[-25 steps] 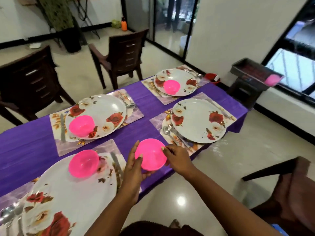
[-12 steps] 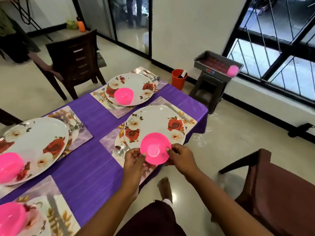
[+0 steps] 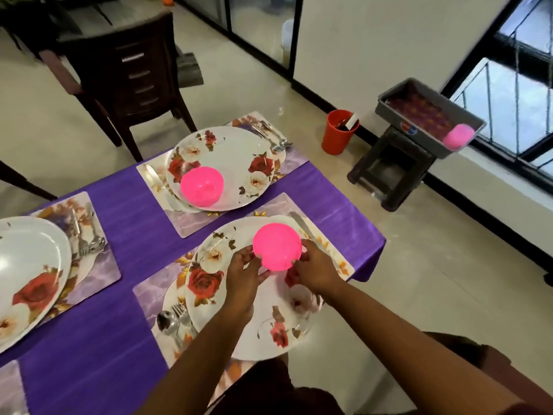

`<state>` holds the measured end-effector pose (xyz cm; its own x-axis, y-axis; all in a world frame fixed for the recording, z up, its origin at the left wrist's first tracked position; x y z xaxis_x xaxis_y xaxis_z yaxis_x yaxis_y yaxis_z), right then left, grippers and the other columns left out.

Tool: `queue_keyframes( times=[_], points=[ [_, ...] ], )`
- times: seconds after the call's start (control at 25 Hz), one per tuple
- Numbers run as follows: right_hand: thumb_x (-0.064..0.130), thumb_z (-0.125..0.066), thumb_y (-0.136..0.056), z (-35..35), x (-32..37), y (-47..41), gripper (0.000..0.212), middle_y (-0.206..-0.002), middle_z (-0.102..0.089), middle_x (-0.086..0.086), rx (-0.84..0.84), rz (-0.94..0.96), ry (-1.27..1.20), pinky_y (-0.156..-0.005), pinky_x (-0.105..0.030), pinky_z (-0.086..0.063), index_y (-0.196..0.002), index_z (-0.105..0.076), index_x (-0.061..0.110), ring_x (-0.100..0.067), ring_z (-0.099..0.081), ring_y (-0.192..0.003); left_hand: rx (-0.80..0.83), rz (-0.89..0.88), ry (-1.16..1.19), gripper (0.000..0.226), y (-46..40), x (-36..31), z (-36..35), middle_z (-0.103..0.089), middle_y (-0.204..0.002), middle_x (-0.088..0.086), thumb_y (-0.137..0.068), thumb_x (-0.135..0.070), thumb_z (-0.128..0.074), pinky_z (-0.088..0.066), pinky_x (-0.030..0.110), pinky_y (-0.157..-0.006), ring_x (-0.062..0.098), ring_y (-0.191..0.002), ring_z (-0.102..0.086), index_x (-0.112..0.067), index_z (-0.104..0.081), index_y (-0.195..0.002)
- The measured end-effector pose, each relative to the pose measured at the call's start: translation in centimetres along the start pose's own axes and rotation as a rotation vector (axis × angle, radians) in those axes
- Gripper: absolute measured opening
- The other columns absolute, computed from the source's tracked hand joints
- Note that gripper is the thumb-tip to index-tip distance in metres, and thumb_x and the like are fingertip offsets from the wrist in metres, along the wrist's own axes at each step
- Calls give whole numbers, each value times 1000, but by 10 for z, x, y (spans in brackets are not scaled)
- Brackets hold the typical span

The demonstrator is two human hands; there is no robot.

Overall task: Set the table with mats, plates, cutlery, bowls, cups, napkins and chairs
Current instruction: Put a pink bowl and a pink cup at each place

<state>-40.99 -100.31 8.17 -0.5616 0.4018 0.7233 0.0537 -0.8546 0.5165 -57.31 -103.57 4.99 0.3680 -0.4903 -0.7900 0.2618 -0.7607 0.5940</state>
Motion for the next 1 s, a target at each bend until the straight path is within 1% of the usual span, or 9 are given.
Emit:
queue_keyframes(
  times=[0.04, 0.12, 0.2, 0.36, 0.56, 0.68, 0.8, 0.88, 1.0],
  points=[
    [10, -51, -94, 2, 2, -10, 48, -90, -73, -11, 23, 12, 43, -77, -41, -59, -140, -40, 16, -25, -72, -78, -30, 28, 0, 36, -9, -1, -4, -58, -130, 8, -93, -13, -61, -57, 45, -87, 28, -112, -61, -16, -53, -128],
    [12, -49, -96, 2, 5, -23, 47, -106, -71, -10, 41, 40, 101, -82, -41, -57, -141, -40, 18, -26, -69, -89, -82, 42, -7, 34, -17, -4, -8, -57, -129, 9, -93, -12, -61, -56, 47, -88, 30, -111, -61, -14, -53, -126],
    [11, -50, -96, 3, 8, -34, 49, -118, -66, -8, 64, 67, 134, -82, -35, -53, -143, -40, 19, -23, -63, -95, -114, 30, -4, 31, -20, -6, -11, -56, -128, 9, -94, -11, -60, -55, 48, -90, 28, -108, -61, -16, -52, -124],
    [6, -53, -92, 6, 18, -56, 53, -127, -62, -6, 90, 148, 160, -82, -25, -45, -142, -42, 19, -24, -63, -103, -141, 48, -38, 39, -29, -8, -12, -54, -130, 6, -93, -12, -60, -56, 47, -89, 23, -109, -60, -18, -48, -130],
    [13, -60, -88, 11, 17, -70, 53, -121, -65, -6, 91, 222, 207, -67, -14, -39, -139, -45, 18, -20, -61, -99, -187, 74, -32, 39, -27, -6, -18, -55, -128, 5, -93, -19, -62, -58, 47, -82, 23, -109, -59, -22, -48, -129],
    [24, -63, -88, 23, 14, -81, 53, -106, -68, -5, 111, 256, 226, -72, -24, -44, -137, -46, 17, -21, -62, -91, -293, 51, -90, 40, -22, -8, -29, -51, -132, 1, -94, -19, -58, -58, 46, -83, 23, -112, -55, -28, -45, -131],
    [26, -64, -87, 43, 10, -86, 51, -93, -65, -3, 149, 310, 249, -72, -29, -47, -134, -46, 16, -23, -63, -89, -584, -114, -359, 50, -9, -14, -40, -39, -145, 6, -93, -14, -59, -38, 50, -108, 25, -129, -41, -22, -40, -139],
    [26, -63, -88, 65, 6, -91, 47, -98, -65, -2, 171, 365, 280, -73, -32, -49, -132, -48, 19, -21, -63, -90, -695, -310, -604, 54, 2, -23, -65, -30, -150, 13, -90, -12, -61, -24, 45, -116, 29, -139, -26, -13, -40, -139],
    [26, -61, -90, 121, -6, -105, 39, -109, -62, 0, 177, 458, 351, -78, -31, -49, -128, -53, 20, -18, -61, -96, -656, -565, -762, 54, 5, -33, -140, -27, -151, 17, -84, -17, -60, -21, 44, -115, 32, -142, -22, -13, -46, -136]
  ],
)
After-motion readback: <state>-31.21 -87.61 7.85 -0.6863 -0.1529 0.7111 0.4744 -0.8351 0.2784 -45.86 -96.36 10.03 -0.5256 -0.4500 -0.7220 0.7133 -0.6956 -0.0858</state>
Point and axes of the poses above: each hand's wrist, its own y-axis away from the middle knuckle, its own z-axis out of the back of the hand, x = y × z, the point moved 5 cm from there along -y, towards the middle knuckle
